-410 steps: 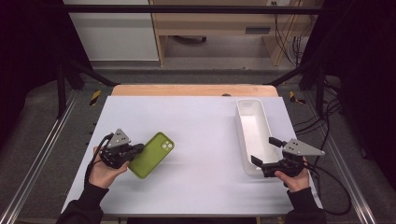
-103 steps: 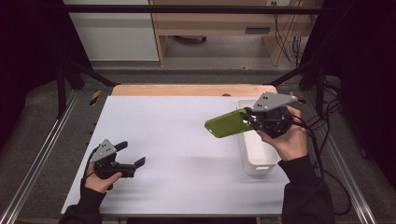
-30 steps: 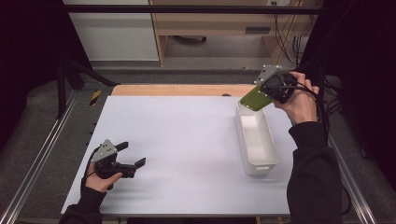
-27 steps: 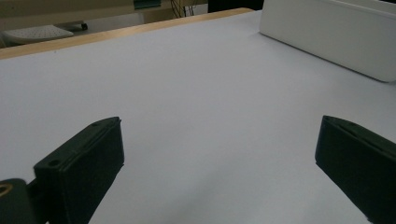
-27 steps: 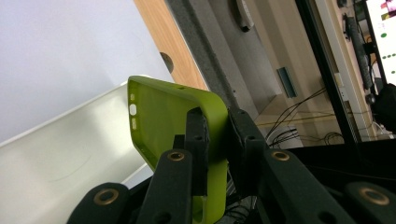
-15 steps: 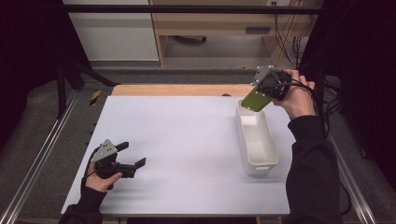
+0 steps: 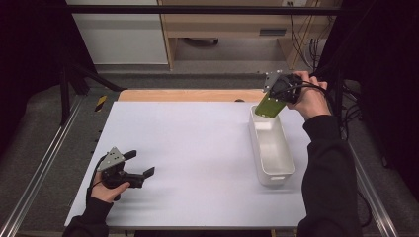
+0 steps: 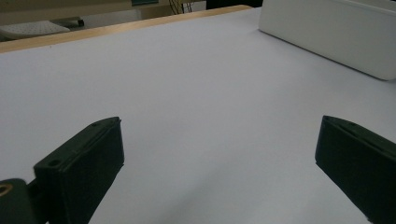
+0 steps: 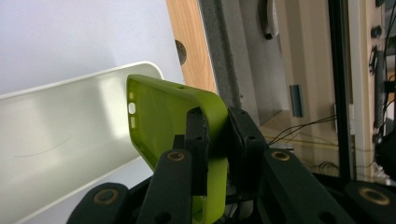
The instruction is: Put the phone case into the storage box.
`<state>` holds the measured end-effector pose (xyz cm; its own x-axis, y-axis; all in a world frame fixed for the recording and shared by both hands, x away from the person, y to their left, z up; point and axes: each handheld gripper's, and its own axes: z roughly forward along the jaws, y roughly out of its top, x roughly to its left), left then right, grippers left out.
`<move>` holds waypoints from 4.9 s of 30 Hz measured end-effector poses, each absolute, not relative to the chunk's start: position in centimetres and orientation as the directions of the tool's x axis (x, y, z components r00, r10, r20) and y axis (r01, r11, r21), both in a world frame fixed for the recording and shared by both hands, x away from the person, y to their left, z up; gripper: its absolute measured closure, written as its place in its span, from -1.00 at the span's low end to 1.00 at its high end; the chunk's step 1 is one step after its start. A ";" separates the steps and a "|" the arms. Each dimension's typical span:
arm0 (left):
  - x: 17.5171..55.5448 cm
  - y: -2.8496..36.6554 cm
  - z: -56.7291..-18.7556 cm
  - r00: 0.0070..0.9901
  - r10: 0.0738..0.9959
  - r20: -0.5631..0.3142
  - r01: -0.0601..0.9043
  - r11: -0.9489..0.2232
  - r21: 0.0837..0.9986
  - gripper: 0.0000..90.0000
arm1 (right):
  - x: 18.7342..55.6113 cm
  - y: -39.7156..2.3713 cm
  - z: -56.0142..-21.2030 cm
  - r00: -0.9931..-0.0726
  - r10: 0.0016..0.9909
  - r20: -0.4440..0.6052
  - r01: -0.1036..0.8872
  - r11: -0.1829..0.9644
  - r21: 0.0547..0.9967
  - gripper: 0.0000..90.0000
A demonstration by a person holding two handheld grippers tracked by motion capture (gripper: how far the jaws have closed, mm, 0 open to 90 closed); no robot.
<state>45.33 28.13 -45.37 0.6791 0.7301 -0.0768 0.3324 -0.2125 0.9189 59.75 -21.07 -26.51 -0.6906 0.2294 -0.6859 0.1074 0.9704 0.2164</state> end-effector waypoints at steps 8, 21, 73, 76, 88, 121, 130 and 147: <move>45.4 28.2 -45.5 0.677 0.731 -0.078 0.335 -0.212 0.918 -0.98 | 60.8 -20.7 -27.4 -0.724 0.164 -0.670 0.073 0.984 0.162 0.76; 45.5 28.3 -45.6 0.678 0.731 -0.080 0.340 -0.216 0.915 -0.98 | 62.6 -19.5 -29.6 -0.755 0.051 -0.653 0.000 0.997 0.079 0.76; 45.7 28.5 -45.7 0.673 0.735 -0.083 0.346 -0.214 0.914 -0.98 | 65.4 -17.8 -32.4 -0.767 0.070 -0.638 0.050 0.998 0.050 0.24; 45.6 28.5 -45.7 0.675 0.733 -0.081 0.343 -0.215 0.914 -0.98 | 65.1 -18.0 -32.0 -0.762 0.116 -0.637 0.061 0.992 0.107 0.17; 45.5 28.3 -45.7 0.678 0.732 -0.072 0.339 -0.225 0.914 -0.98 | 62.7 -18.4 -31.0 -0.743 0.293 -0.602 0.112 0.941 0.319 -0.08; 45.1 27.8 -45.5 0.703 0.708 -0.072 0.322 -0.226 0.919 -1.00 | 51.0 -19.9 -31.9 -0.664 0.725 -0.182 0.215 0.418 0.883 -0.88; 45.0 27.8 -45.3 0.707 0.704 -0.074 0.317 -0.221 0.922 -1.00 | 48.3 -21.0 -34.8 -0.665 0.745 -0.055 0.242 0.284 0.928 -0.91; 44.8 27.7 -45.0 0.710 0.701 -0.066 0.298 -0.215 0.930 -1.00 | 44.4 -24.0 -40.0 -0.684 0.729 0.015 0.238 0.204 0.950 -0.99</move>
<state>44.77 27.70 -45.02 0.7098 0.7012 -0.0661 0.2985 -0.2145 0.9300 44.35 -23.95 -40.04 -0.6843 0.7291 0.0147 0.2376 0.2038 0.9497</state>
